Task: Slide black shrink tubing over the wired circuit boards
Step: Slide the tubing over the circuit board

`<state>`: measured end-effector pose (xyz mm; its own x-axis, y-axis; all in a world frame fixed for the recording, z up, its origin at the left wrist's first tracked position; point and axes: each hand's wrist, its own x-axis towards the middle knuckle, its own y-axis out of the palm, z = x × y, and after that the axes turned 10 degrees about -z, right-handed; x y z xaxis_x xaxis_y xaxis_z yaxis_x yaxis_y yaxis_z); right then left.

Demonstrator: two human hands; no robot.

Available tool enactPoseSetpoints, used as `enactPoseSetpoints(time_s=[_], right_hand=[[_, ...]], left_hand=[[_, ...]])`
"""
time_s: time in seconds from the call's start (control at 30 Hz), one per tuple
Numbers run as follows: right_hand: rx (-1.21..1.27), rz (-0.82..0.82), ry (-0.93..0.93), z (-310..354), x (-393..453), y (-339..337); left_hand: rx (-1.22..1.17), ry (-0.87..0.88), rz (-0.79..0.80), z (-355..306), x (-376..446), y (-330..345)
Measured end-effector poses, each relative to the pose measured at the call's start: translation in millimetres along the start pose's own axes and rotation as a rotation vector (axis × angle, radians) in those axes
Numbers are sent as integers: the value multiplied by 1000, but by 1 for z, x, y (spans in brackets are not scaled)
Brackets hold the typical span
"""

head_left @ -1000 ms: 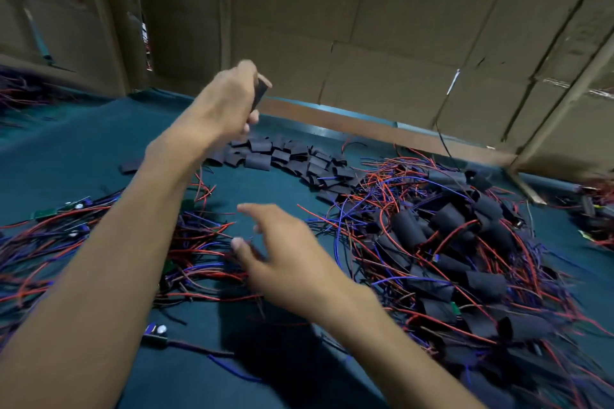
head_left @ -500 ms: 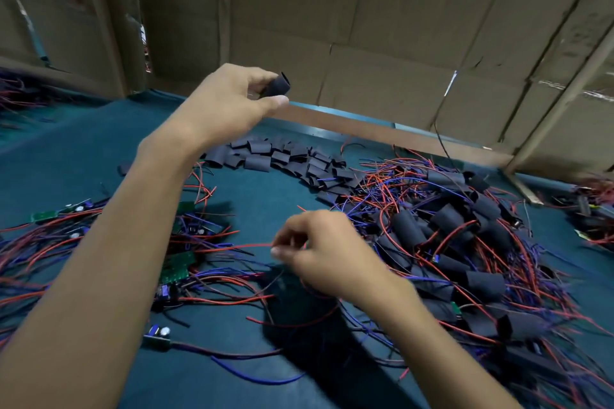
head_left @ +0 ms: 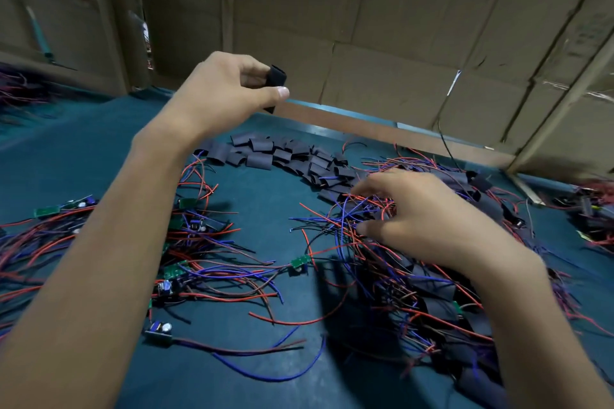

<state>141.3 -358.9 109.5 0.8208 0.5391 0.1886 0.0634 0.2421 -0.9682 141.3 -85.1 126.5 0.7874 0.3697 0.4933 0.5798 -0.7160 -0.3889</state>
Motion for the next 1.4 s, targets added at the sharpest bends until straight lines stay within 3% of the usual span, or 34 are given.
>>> enactPoseSetpoints(time_s=[0.07,0.2,0.37,0.53,0.7,0.9,1.17,1.4], right_hand=[[112,17,-89,8,4,13],[40,199,-206,26,12,67],[-86,62,-374,24,15,78],[405,-177,-240,5,6,20],[890,-170,-172,-15,-15,-27],[840,-192,-107,-32,-29,-49],[814,-518,-21,-54,-36,-69],[801,-480,39,-62,-44,-81]], left_hand=[[6,5,11,0,0,1],[18,1,50,-1,-1,4],[67,48,81,-1,0,7],[70,86,142,-1,1,2],[-153,95,258,-9,-6,-3],[-164,161,346,-13,-8,2],[-116,137,567,-13,-14,13],[-73,132,600,-16,-17,19]])
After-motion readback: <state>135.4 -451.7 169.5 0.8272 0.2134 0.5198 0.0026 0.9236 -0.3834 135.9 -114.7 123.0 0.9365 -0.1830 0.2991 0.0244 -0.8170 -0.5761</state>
